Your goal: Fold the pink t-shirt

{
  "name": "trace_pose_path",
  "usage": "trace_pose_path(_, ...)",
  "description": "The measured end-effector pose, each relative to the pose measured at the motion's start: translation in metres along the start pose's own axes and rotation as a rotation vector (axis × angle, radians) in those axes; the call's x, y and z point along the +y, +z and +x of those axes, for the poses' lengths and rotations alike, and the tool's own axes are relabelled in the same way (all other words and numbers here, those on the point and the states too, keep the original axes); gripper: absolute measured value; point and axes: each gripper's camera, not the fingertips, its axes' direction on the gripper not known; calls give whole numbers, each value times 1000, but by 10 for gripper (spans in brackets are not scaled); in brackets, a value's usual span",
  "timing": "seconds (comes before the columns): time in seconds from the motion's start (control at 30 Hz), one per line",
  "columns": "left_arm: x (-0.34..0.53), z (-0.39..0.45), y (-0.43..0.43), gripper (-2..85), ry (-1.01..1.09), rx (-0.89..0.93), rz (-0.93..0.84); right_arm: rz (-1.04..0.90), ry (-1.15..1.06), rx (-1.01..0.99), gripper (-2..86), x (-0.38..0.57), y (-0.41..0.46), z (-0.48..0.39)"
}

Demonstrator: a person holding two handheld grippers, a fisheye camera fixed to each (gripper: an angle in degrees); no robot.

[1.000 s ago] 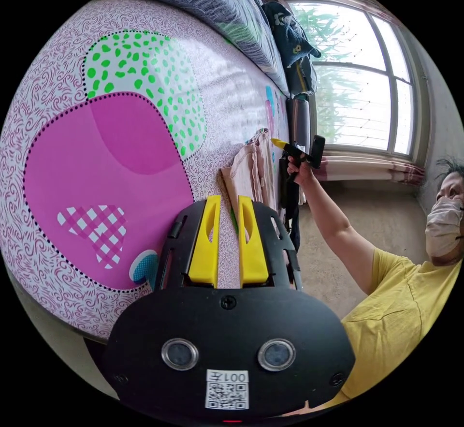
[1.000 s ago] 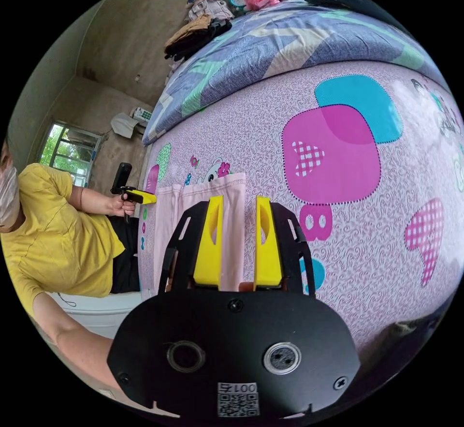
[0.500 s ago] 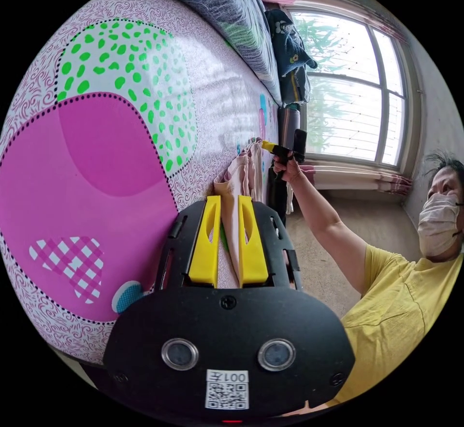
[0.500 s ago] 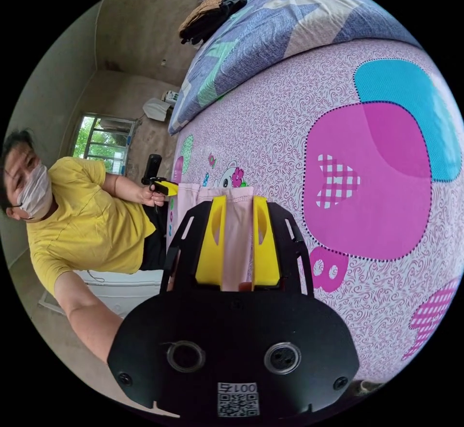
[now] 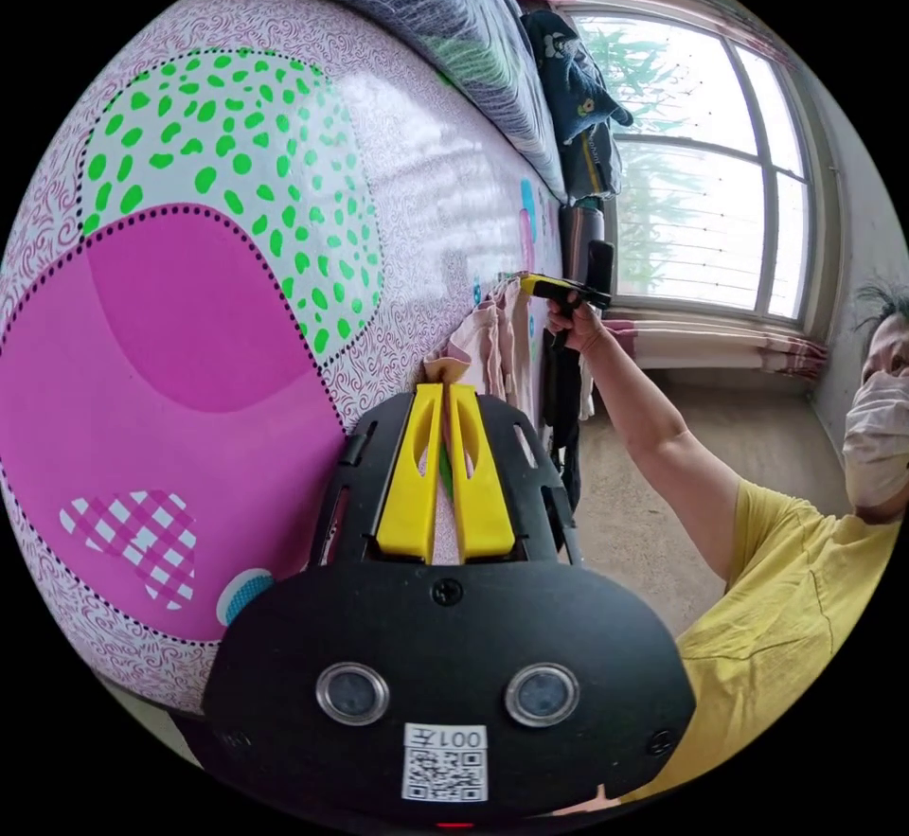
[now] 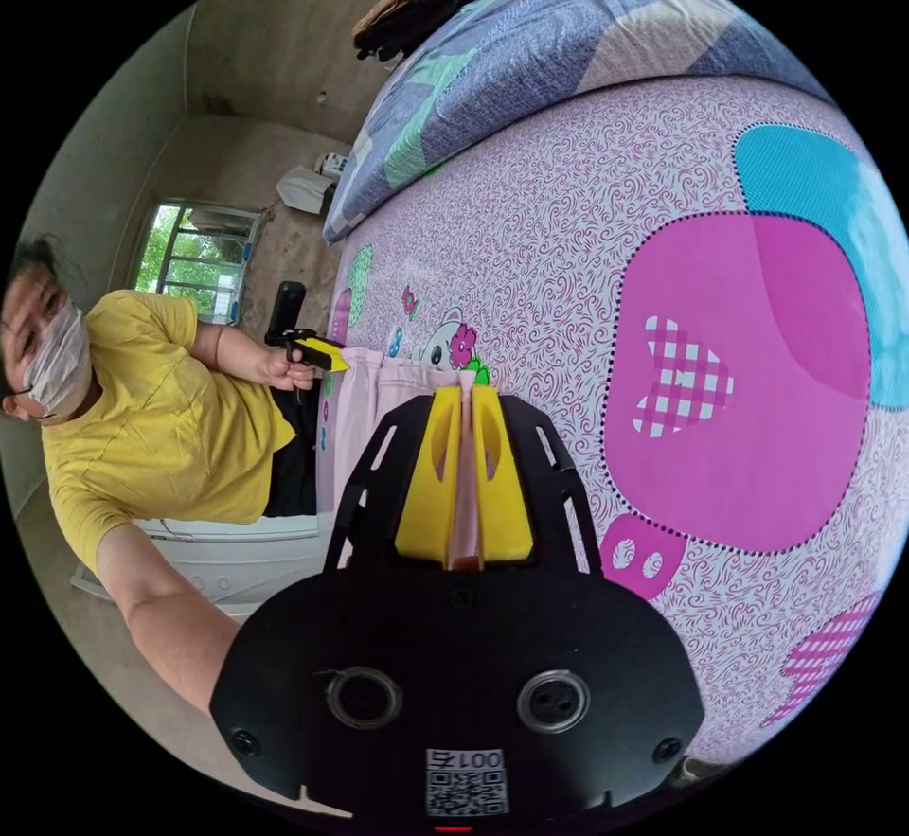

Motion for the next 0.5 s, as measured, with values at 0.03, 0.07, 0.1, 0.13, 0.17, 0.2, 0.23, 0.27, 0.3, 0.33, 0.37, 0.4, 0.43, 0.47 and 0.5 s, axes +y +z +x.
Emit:
trace_pose_path(0.03, 0, 3, 0, -11, 9, -24, -2, 15, 1, 15, 19, 0, -2, 0)
trace_pose_path(0.07, 0, 4, 0, -11, 16, -35, -4, 34, 6, 41, 18, 1, -5, 1)
trace_pose_path(0.1, 0, 7, -1, -11, 30, -54, -3, 46, 8, 60, 17, 2, -7, 1)
trace_pose_path(0.13, 0, 9, -4, -11, 46, -61, 0, 72, 18, 86, 16, 4, -12, 2)
trace_pose_path(0.17, 0, 9, -6, -12, 52, -67, 3, 98, 33, 107, 16, 7, -16, 3)
trace_pose_path(0.2, -1, 9, -9, -11, 57, -78, 7, 110, 39, 117, 15, 8, -17, 4)
trace_pose_path(0.23, -4, 8, -11, -11, 62, -79, 4, 125, 48, 129, 16, 11, -20, 5)
trace_pose_path(0.27, -5, 7, -11, -11, 63, -74, 0, 130, 53, 128, 16, 12, -22, 6)
trace_pose_path(0.3, -8, 5, -11, -11, 62, -67, -4, 130, 55, 128, 17, 12, -23, 6)
trace_pose_path(0.33, -11, 5, -10, -11, 64, -60, -9, 130, 59, 128, 18, 12, -23, 7)
trace_pose_path(0.37, -12, 5, -9, -10, 66, -56, -13, 129, 63, 126, 20, 12, -24, 7)
trace_pose_path(0.4, -15, 3, -6, -9, 67, -45, -24, 129, 67, 126, 21, 12, -24, 7)
trace_pose_path(0.43, -18, 1, -3, -4, 51, -30, -34, 126, 76, 122, 23, 11, -24, 8)
trace_pose_path(0.47, -20, -1, -1, -2, 42, -18, -38, 124, 83, 112, 26, 11, -24, 9)
trace_pose_path(0.5, -22, -3, 2, 7, 30, 9, -48, 123, 85, 108, 28, 11, -24, 10)
